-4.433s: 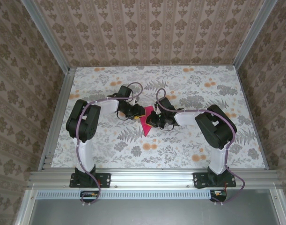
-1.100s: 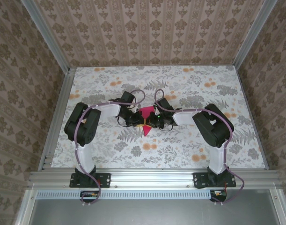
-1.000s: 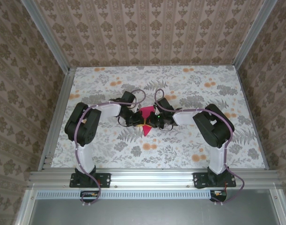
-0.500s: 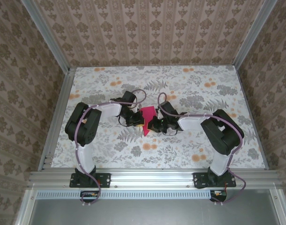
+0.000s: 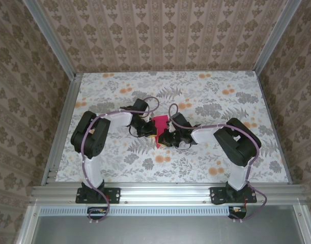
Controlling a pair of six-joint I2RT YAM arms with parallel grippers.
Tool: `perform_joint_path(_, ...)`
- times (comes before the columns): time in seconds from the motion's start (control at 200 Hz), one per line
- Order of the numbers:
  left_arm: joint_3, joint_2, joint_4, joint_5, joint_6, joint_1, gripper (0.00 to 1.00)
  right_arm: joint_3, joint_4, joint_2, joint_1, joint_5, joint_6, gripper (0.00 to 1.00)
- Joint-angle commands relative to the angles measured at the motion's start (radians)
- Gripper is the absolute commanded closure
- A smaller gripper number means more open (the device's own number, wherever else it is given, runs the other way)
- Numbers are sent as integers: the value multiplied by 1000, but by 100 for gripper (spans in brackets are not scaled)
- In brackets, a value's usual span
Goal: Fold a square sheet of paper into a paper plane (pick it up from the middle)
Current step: Third fold the triangle at the center of the table.
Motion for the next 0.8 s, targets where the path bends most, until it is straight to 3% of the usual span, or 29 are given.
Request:
perform_joint_path(0.0,-4,29,-41,-59,15,-8,100,-17,18,26,4,-17,8,91)
perform_joint_path(0.645,18,20,-34,-46,17,-8,100,-47,130,18,4,-42,38,90)
perform_joint_path(0.795,8,25,-33,-56,12,-8,100,-61,80,-18,10,-29,20,89)
